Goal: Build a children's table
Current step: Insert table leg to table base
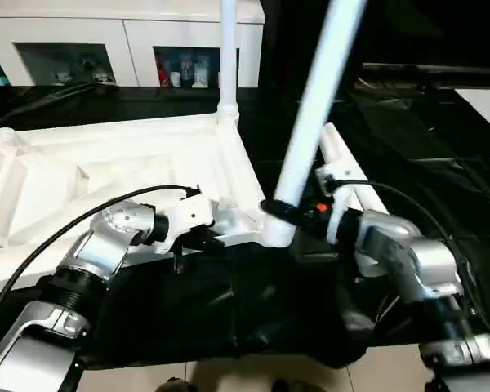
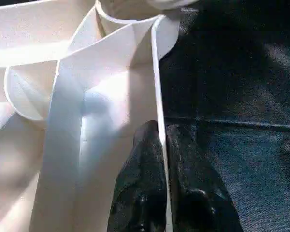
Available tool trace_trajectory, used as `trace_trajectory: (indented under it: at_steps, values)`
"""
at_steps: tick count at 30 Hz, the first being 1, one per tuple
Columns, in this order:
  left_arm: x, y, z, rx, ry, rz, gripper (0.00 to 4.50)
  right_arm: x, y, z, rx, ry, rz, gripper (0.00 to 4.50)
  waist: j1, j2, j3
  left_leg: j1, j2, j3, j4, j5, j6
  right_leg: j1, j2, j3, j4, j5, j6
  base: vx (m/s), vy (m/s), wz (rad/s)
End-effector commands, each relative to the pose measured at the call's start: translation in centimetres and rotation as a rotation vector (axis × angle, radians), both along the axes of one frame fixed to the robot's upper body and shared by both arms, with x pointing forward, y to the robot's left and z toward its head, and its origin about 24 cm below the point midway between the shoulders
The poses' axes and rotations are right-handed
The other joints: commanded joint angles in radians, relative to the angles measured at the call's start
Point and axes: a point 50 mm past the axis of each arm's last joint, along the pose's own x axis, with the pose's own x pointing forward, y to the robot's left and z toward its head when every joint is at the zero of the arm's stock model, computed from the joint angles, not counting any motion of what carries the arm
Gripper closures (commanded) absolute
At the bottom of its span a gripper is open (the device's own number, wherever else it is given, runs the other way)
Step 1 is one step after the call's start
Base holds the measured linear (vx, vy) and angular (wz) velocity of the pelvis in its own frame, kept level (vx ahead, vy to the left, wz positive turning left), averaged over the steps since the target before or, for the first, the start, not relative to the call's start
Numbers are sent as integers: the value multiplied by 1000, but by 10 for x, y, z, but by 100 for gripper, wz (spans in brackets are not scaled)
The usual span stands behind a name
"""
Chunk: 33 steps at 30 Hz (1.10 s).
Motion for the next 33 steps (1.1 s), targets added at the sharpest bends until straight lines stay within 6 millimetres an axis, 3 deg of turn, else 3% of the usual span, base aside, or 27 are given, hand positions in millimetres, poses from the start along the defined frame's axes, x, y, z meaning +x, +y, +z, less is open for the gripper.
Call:
trace_trajectory:
  at_steps: [1,13,19,27,33]
  values:
    - [-6,-10,-6,-60,20,-8,450,3,-3,-9,-41,22,-24,262,-7,-10,-46,19,38,-14,-76,-317,17,29,-65,44,-80,-507,-126,0,0,0]
    - [-9,-7,-5,-50,22,-4,450,21,0,-13,-44,12,-48,262,-9,-11,-49,16,37,-9,-78,-286,28,32,-62,46,-72,-442,-156,0,0,0]
    - [-9,-6,-5,-47,21,0,450,23,-1,-18,-46,41,-36,263,-11,-13,-46,19,39,-11,-79,-326,17,29,-65,46,-80,-512,-138,0,0,0]
    - [-11,-5,-7,-49,27,5,450,18,-10,-38,-17,109,-64,263,-10,-9,-47,19,41,-10,-80,-320,19,28,-64,48,-77,-474,-156,0,0,0]
    - [-11,-5,-6,-56,20,14,450,13,-15,-48,8,115,-110,263,-11,-7,-42,25,40,-13,-83,-374,9,22,-65,47,-89,-562,-132,0,0,0]
